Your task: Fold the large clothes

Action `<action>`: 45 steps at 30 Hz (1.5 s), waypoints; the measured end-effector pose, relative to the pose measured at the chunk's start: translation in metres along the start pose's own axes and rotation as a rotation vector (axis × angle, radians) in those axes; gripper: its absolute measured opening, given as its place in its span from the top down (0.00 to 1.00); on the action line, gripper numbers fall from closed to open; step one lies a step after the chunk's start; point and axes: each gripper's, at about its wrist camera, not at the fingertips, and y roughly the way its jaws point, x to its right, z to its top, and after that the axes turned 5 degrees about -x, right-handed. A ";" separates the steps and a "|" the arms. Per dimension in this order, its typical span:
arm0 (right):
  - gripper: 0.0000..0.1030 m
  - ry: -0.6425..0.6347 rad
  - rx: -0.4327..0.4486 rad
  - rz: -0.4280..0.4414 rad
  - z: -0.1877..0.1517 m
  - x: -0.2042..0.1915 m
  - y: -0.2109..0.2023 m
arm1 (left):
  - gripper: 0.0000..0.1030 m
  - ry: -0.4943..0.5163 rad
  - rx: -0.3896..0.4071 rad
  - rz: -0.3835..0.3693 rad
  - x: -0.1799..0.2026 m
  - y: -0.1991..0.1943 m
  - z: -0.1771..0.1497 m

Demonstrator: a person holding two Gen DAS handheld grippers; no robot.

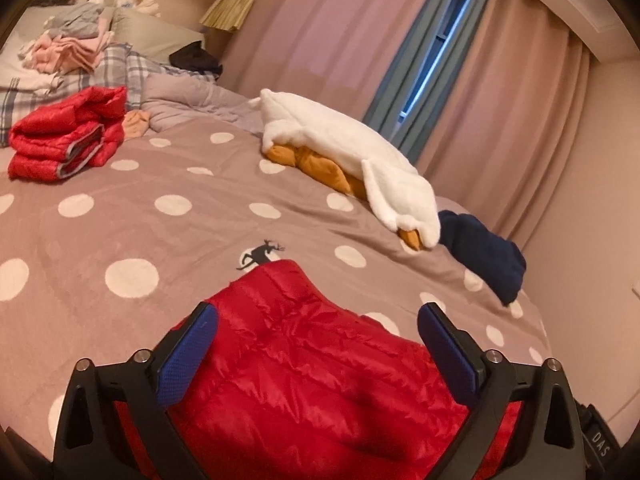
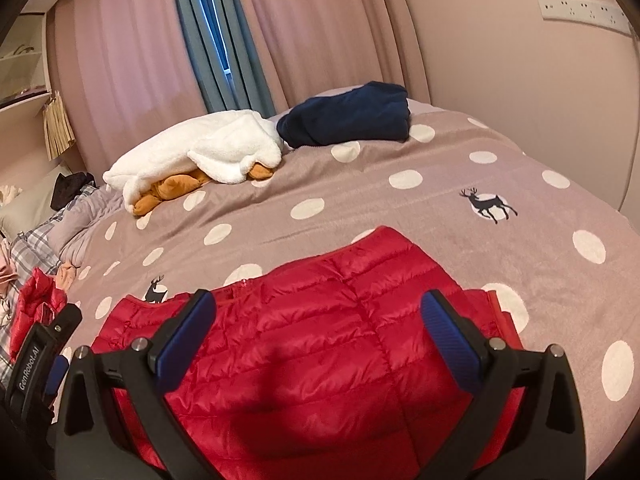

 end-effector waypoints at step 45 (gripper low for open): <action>0.93 -0.034 -0.164 -0.040 -0.040 0.025 0.098 | 0.83 0.095 -0.200 0.099 -0.005 0.088 -0.044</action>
